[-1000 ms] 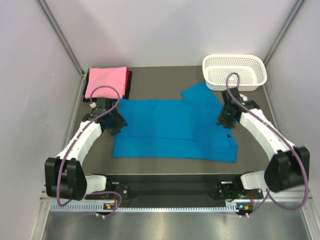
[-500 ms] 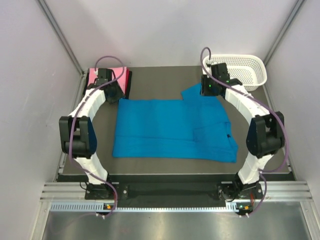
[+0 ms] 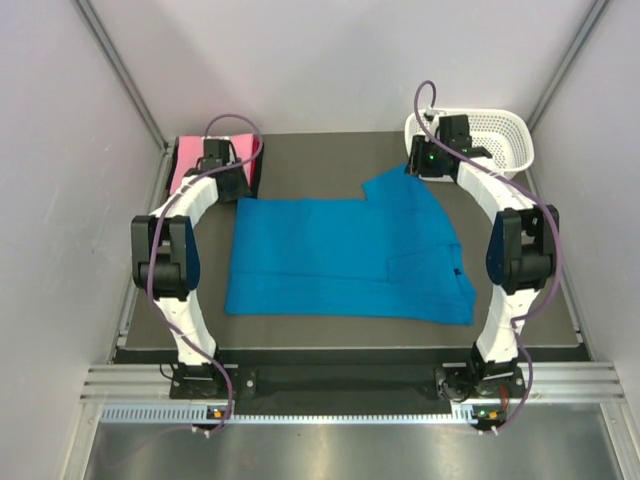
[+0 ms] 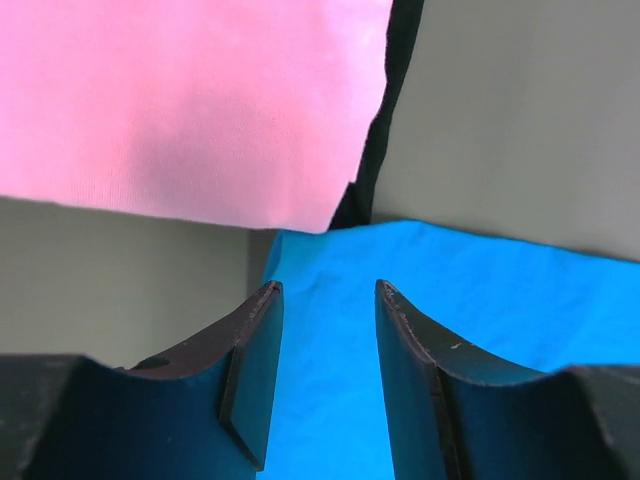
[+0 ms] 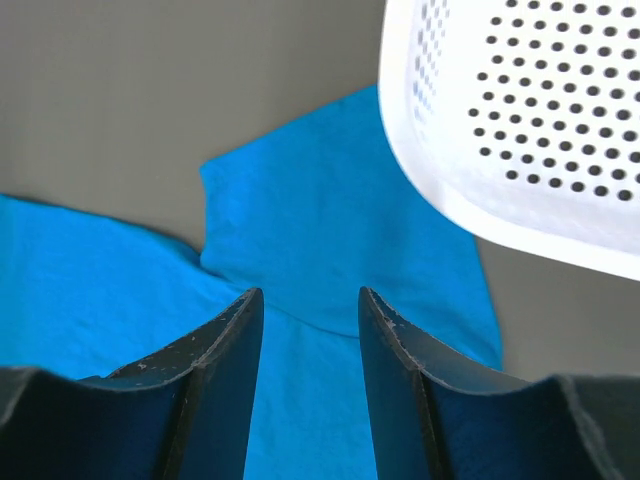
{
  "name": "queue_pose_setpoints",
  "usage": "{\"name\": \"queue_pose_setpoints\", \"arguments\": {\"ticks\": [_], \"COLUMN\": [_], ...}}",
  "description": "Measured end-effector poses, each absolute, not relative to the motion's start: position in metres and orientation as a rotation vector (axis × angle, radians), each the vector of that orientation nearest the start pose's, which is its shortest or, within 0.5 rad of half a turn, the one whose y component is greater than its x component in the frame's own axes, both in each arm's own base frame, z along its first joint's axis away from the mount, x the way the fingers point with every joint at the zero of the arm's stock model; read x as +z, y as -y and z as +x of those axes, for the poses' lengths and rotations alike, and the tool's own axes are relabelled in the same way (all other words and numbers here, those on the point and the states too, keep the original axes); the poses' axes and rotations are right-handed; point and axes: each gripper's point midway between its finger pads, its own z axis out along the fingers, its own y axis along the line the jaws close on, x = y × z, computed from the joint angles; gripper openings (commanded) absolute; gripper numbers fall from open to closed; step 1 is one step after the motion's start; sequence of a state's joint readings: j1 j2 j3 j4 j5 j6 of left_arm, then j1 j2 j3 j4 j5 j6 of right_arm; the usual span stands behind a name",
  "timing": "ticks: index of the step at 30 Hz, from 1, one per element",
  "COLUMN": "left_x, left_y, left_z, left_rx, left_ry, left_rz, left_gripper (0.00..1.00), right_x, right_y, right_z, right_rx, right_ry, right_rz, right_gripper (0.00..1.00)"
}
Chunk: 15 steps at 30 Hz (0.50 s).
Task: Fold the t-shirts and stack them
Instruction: Fold the tshirt
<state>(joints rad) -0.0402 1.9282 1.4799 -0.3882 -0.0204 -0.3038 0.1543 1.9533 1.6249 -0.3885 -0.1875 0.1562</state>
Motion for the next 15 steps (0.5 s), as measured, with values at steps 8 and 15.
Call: {"name": "queue_pose_setpoints", "arguments": {"ticks": [8,15], "left_x": [0.063,0.043], "left_y": [0.024,0.022], "left_z": [0.499,0.499], "left_rx": [-0.081,-0.052], "left_ry": [-2.429,-2.467], "left_rz": [-0.211,-0.185], "left_gripper": [0.46,0.40], "right_x": [0.138,0.141], "right_y": [-0.122,-0.124], "right_z": [0.513,0.515], "right_rx": [0.384,0.395], "right_ry": [-2.294,-2.280], "right_rz": [-0.136,-0.142], "right_gripper": [0.45,0.45]}}
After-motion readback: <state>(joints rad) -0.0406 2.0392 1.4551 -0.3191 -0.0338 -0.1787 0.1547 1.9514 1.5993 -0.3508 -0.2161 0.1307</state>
